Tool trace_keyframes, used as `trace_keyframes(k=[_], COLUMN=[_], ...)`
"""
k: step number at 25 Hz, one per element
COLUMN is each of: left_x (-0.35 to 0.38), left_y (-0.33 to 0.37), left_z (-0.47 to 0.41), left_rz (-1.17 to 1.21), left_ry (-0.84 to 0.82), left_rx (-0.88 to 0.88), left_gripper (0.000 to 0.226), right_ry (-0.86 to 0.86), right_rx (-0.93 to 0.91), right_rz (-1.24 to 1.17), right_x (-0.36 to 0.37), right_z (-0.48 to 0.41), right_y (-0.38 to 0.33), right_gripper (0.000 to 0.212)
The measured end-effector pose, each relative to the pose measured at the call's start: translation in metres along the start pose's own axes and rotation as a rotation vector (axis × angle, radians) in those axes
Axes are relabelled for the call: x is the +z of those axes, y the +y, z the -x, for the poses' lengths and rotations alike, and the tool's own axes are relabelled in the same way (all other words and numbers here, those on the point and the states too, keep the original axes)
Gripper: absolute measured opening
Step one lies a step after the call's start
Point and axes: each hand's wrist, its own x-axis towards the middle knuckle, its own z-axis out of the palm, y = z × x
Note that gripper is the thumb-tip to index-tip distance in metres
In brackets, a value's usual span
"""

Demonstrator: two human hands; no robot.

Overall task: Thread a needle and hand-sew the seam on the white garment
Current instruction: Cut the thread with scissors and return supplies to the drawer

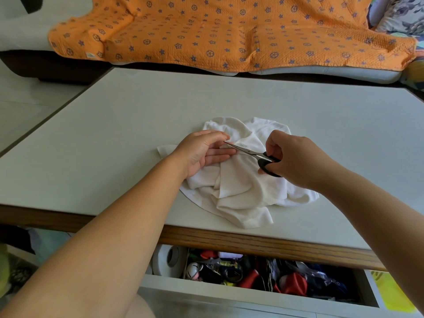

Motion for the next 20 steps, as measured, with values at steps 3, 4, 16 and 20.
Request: trace_keyframes(k=[3,4,16,20], left_x=[-0.0004,-0.0001,0.0016,0.0013], left_y=[0.0002,0.0002,0.0006,0.0010], left_z=[0.0002,0.0003,0.0025,0.0028], left_rz=[-0.011,-0.015,-0.058,-0.063], left_ry=[-0.008,-0.009,-0.015,-0.017], left_rx=[-0.010,-0.013,-0.030,-0.031], left_gripper=[0.006,0.006,0.006,0.006], right_ry=[-0.007,-0.008,-0.025,-0.022], right_rx=[0.001,-0.002,-0.018,-0.026], right_rz=[0.007,0.009,0.028,0.031], right_x=[0.0010,0.0014,0.0047,0.0050], right_z=[-0.0008,-0.0009,-0.0049,-0.0062], right_y=[0.0006,0.0011,0.0002,0.0006], right_gripper=[0.029,0.030,0.029,0.029])
